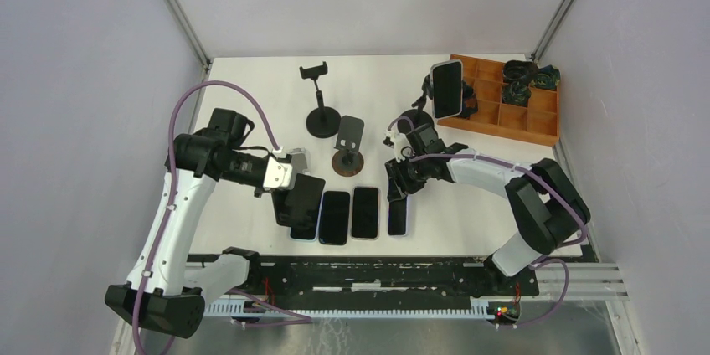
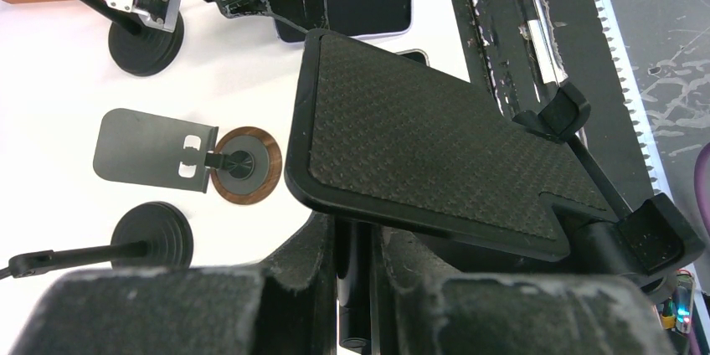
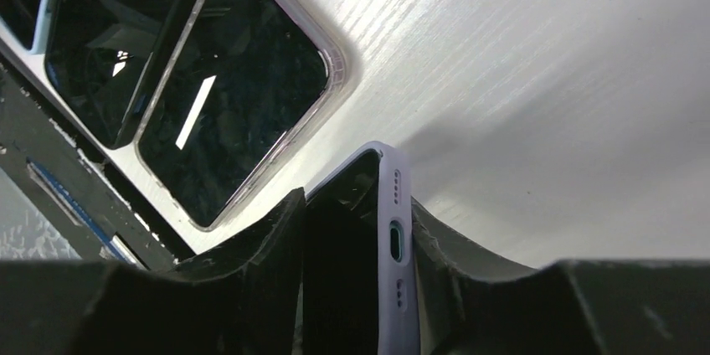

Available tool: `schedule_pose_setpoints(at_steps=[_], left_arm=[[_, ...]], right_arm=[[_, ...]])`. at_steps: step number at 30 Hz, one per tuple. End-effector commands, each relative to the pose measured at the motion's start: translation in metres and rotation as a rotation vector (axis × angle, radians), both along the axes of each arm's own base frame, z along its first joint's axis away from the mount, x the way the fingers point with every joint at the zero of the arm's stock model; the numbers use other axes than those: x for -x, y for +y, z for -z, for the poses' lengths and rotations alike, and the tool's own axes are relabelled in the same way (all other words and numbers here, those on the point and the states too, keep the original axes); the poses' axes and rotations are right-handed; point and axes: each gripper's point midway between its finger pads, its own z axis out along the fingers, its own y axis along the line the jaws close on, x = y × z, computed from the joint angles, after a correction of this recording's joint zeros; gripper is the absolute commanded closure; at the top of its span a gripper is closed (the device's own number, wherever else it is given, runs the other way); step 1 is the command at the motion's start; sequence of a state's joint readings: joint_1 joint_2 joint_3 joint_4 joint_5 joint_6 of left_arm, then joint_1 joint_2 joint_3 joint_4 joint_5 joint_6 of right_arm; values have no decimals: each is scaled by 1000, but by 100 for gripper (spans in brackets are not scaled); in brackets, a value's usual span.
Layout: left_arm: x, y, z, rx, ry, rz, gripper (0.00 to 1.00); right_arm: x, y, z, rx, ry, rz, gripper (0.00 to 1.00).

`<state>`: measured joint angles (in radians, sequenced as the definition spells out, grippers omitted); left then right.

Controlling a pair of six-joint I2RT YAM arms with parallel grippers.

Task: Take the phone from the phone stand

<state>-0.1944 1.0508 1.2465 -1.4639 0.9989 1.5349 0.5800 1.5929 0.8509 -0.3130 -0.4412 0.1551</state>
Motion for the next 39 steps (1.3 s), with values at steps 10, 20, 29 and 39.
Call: schedule_pose_setpoints(at_steps=[10, 20, 29, 39], left_arm=[[0, -6, -18, 49, -66, 35, 98], [1, -6, -19, 48, -67, 34, 98], [2, -8, -22, 67, -62, 37, 98], [4, -12, -26, 101, -56, 50, 98]], right_arm=[[-28, -29, 0, 156, -156, 134, 20], [-9, -40, -2, 124, -147, 190, 2], [8, -6, -64, -190, -158, 186, 4], [33, 58, -241, -708, -342, -20, 7]])
